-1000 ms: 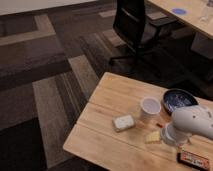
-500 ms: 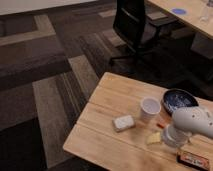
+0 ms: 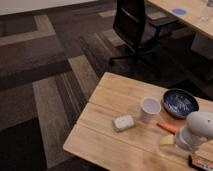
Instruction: Push the eraser across the table
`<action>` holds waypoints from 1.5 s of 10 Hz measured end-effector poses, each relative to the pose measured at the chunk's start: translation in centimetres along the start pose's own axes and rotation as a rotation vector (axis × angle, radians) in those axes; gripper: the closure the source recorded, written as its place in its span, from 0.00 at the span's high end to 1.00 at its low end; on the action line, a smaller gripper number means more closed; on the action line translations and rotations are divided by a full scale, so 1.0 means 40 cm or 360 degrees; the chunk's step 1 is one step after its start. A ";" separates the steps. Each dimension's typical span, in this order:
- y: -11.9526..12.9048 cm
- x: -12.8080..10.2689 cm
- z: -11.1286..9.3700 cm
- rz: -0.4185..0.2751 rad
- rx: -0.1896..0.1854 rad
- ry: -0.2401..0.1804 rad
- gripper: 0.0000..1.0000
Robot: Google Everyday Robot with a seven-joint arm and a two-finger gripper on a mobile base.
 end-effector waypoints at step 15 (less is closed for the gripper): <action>0.065 0.012 0.019 -0.0161 -0.0171 -0.0010 0.80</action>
